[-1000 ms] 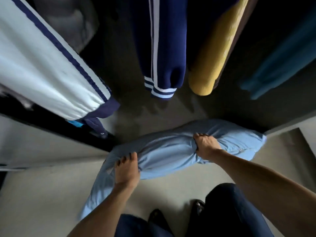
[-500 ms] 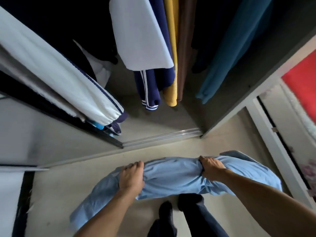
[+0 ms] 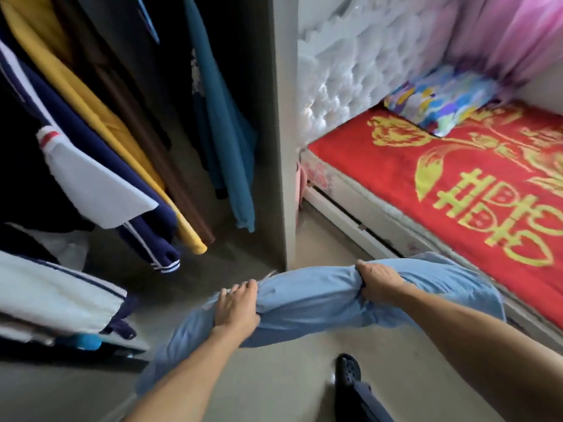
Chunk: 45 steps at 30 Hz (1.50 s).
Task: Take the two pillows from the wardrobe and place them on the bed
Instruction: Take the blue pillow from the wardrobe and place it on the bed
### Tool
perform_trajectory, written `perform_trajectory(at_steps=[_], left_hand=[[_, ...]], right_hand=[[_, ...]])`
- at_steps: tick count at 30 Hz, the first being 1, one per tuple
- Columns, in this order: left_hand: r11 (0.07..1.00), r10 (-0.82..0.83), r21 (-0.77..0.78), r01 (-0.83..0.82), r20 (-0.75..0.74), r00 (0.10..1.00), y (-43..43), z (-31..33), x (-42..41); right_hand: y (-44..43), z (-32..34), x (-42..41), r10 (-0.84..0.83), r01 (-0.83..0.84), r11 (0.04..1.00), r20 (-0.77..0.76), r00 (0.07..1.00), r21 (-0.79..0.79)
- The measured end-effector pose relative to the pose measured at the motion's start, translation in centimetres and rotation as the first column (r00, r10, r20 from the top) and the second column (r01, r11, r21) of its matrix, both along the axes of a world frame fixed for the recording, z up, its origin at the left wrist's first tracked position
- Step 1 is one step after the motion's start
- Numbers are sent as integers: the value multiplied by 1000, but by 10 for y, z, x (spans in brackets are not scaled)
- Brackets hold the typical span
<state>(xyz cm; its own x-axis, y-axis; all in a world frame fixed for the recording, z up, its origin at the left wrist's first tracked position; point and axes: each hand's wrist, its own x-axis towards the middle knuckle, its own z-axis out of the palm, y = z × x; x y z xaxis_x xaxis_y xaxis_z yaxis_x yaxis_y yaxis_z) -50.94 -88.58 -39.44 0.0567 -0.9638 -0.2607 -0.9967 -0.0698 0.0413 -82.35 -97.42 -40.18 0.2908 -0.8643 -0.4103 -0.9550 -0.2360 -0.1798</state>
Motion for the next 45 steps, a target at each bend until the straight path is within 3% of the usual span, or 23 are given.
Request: perform_trajectory(at_steps=[4, 13, 21, 29, 35, 41, 45], left_hand=[[993, -113, -35, 113, -11, 994, -53, 22, -70], [961, -272, -60, 270, -27, 962, -208, 40, -236], [956, -286, -99, 278, -80, 955, -318, 59, -342], [944, -312, -134, 300, -74, 947, -446, 62, -363], [911, -405, -116, 397, -65, 912, -596, 52, -361], [856, -505, -154, 494, -44, 862, -734, 66, -360], [833, -538, -172, 525, -34, 842, -788, 71, -355]], right_hand=[[-23, 21, -79, -142, 144, 984, 21, 990, -109], [-126, 30, -248, -294, 296, 946, 36, 955, -134], [-240, 68, -359, -286, 278, 942, -16, 958, -189], [-359, 78, -378, -284, 274, 942, -22, 959, -192], [-468, 63, -373, -378, 366, 910, -29, 925, -196], [-571, 87, -364, -472, 453, 869, -61, 879, -201], [-604, 95, -350, -505, 485, 851, -66, 860, -201]])
